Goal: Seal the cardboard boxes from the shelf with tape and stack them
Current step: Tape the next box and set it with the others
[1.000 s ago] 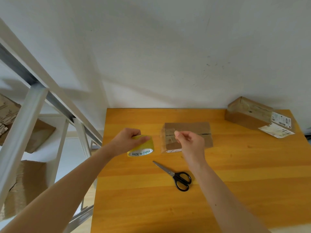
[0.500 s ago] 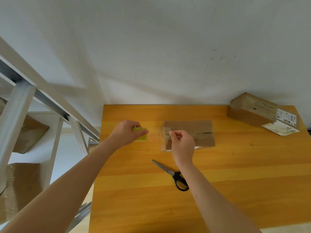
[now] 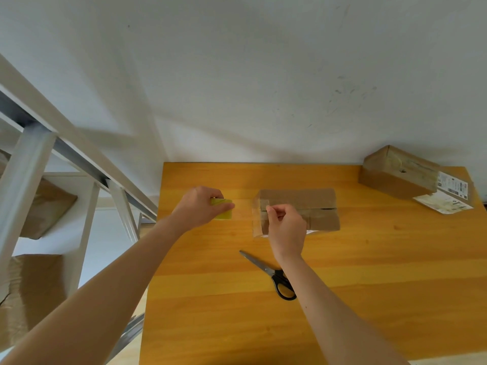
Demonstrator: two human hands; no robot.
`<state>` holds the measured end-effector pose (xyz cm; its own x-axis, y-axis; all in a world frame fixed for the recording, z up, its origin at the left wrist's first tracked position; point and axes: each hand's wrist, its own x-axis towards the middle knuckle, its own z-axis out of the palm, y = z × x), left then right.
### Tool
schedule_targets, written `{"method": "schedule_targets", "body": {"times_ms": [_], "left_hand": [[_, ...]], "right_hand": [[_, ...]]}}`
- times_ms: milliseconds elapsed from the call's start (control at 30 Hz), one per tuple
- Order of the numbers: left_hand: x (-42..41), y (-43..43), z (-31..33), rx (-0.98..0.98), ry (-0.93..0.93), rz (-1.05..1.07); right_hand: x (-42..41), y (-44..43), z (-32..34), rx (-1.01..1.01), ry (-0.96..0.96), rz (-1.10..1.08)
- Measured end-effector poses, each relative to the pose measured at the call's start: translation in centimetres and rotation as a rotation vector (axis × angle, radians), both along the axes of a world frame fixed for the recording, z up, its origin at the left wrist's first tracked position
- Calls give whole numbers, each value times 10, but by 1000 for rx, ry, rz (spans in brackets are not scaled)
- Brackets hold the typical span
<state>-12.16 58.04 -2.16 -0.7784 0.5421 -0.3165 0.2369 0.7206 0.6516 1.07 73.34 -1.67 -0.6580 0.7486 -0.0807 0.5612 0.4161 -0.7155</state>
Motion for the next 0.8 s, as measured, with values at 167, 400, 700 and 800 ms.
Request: {"method": "schedule_targets", "body": {"times_ms": [167, 400, 700, 800], "left_hand": [[-1, 3, -4, -33, 5, -9], [-2, 6, -9, -55, 29, -26], [-3, 2, -15, -18, 20, -50], [-3, 0, -8, -77, 46, -101]], "right_hand": [[-3, 12, 5, -23, -105, -60], [8, 6, 3, 566, -73, 383], [-12, 15, -17, 632, -514, 875], [-17, 15, -12, 681, -526, 869]]}}
